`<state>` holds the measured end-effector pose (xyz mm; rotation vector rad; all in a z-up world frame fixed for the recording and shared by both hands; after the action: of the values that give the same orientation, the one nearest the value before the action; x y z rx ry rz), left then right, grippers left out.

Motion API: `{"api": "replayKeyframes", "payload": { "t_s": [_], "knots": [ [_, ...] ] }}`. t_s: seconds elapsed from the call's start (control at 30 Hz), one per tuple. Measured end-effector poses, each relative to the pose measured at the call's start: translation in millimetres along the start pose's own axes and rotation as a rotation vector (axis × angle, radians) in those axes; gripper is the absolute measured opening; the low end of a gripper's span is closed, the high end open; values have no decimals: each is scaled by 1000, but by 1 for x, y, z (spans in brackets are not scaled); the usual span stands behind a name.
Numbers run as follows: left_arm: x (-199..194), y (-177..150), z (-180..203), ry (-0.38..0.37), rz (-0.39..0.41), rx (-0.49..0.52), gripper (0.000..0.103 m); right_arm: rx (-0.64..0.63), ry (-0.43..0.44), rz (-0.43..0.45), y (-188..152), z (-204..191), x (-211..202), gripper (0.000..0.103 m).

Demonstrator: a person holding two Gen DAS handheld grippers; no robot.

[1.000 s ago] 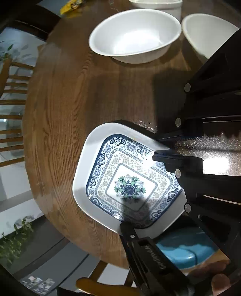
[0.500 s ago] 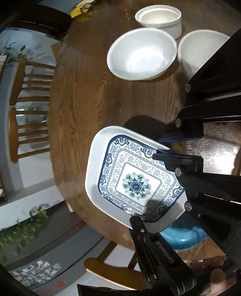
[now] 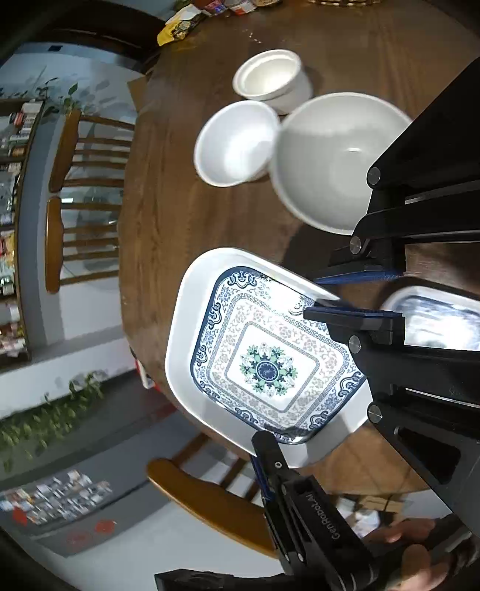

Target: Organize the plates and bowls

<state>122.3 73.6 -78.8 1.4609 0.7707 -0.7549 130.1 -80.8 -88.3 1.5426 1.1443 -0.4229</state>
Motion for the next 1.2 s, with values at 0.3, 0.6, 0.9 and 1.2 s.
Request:
{"api": "replayKeyframes", "payload": {
  "t_s": [0.3, 0.6, 0.9, 1.2],
  "knots": [
    [-9, -73, -3, 13, -60, -18, 14, -6, 26, -96, -67, -12, 0, 13],
    [5, -122, 8, 12, -140, -4, 14, -2, 16, -185, -109, -6, 16, 13],
    [12, -134, 10, 22, -162, 1, 14, -21, -8, -192, -116, -6, 22, 13],
    [23, -146, 15, 28, -197, 8, 13, -19, -28, -195, -118, -5, 29, 13]
  ]
}}
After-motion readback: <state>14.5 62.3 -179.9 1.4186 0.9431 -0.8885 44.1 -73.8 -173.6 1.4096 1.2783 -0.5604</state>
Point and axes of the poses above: each gripper's, at about its wrist camera, not at the fingertips, and x roughly the way its jaws point, z to its right, y to its top, the point moved 7 cm from there along x, roughly the way its jaws point, and after that the axes turned 12 degrees about y, right-handed, at the moved point
